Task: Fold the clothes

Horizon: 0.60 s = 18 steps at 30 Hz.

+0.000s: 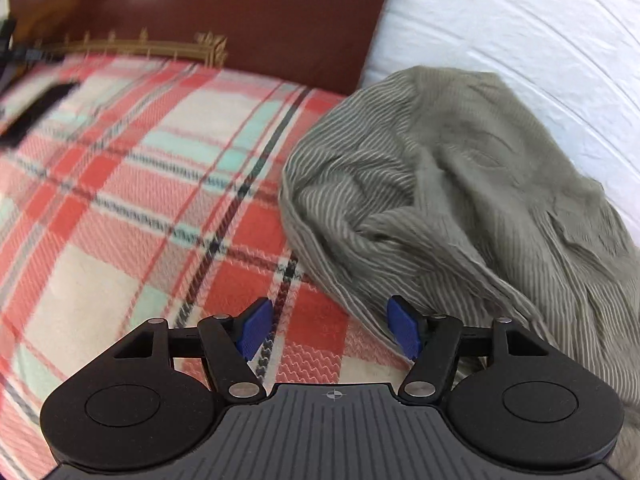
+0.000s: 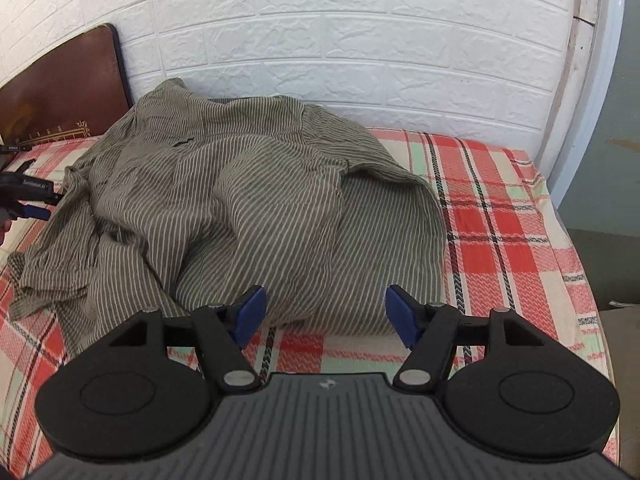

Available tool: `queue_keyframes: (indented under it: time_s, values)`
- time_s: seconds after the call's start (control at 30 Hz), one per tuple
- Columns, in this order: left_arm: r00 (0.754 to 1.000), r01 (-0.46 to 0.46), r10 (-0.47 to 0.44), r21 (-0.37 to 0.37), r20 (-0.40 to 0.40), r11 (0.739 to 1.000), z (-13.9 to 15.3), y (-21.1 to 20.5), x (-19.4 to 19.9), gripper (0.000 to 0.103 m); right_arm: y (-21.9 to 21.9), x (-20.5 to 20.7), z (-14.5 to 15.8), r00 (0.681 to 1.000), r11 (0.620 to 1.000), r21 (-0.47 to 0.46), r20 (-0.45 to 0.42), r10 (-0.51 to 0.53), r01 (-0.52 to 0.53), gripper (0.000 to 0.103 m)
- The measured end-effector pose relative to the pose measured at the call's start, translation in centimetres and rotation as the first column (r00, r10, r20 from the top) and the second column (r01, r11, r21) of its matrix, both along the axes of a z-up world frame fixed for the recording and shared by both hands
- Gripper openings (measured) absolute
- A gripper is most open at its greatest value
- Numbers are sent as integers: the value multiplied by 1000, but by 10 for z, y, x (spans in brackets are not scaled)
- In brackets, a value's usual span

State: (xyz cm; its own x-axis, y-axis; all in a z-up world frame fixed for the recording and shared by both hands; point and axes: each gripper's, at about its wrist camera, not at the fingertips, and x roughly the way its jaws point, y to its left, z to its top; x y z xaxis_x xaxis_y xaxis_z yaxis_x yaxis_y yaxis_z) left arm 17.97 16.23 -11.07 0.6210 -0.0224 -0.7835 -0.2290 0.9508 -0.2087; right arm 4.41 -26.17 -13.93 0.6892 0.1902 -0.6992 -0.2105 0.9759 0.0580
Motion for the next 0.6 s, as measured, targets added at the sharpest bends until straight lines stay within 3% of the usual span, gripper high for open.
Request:
queue_keyframes:
  time_s: [0.03, 0.07, 0.1, 0.13, 0.27, 0.4, 0.47, 0.53, 0.6]
  values:
    - [1000, -2, 2, 6, 5, 1000, -1, -1, 1, 68, 0, 0, -1, 1000, 1000, 4, -4, 0, 0, 70]
    - [1000, 9, -9, 11, 7, 1000, 0, -3, 2, 36, 0, 0, -2, 1000, 1000, 9, -6, -1, 1, 70]
    - [1000, 23, -23, 12, 7, 1000, 0, -5, 3, 14, 0, 1, -2, 1000, 1000, 15, -9, -3, 3, 70]
    - [999, 38, -38, 12, 7, 999, 0, -6, 4, 0, 0, 1, -3, 1000, 1000, 21, -11, -5, 5, 70]
    - [996, 57, -58, 9, 70, 998, 26, 5, -6, 0, -2, -1, -4, 1000, 999, 35, -16, -11, 12, 70]
    - [987, 32, -59, 176, 151, 984, 71, 33, -22, 0, -8, -4, -3, 1000, 999, 42, -19, -16, 17, 70]
    - [985, -27, -20, 269, 173, 963, 91, 52, -24, 0, -11, -4, -4, 999, 999, 44, -19, -26, 27, 70]
    - [983, -95, 40, 316, 178, 944, 103, 76, -21, 0, -14, -5, -5, 999, 997, 62, -24, -40, 41, 70]
    - [978, -165, 100, 382, 184, 909, 110, 98, -16, 0, -16, -6, -6, 998, 996, 77, -31, -49, 52, 70]
